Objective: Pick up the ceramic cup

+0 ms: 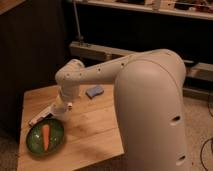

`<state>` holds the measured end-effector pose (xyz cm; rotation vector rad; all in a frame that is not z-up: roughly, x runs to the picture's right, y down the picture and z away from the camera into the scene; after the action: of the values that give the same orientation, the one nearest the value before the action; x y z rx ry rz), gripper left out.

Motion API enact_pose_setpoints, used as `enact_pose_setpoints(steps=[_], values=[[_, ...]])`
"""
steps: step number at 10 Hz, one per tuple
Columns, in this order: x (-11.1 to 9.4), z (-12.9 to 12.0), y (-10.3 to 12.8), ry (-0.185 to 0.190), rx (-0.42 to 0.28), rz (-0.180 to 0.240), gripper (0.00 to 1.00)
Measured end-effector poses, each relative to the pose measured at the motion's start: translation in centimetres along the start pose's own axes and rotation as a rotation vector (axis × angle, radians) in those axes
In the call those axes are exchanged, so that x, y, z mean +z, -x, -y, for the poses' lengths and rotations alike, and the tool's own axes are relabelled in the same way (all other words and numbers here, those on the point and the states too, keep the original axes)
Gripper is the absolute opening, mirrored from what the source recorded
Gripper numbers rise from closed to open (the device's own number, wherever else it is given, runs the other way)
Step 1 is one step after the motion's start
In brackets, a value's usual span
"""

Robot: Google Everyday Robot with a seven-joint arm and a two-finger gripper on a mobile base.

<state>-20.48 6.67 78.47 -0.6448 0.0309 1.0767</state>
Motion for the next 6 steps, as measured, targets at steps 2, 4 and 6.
enact_pose_setpoints(steps=[2,4,6], values=[[0.4,0.5,0.1,0.010,0.006,0.004,0.80],[2.2,0.9,0.6,0.026,0.015,-0.012,0.80],[3.8,0.8,0.8,0.029,0.022,-0.038,0.80]])
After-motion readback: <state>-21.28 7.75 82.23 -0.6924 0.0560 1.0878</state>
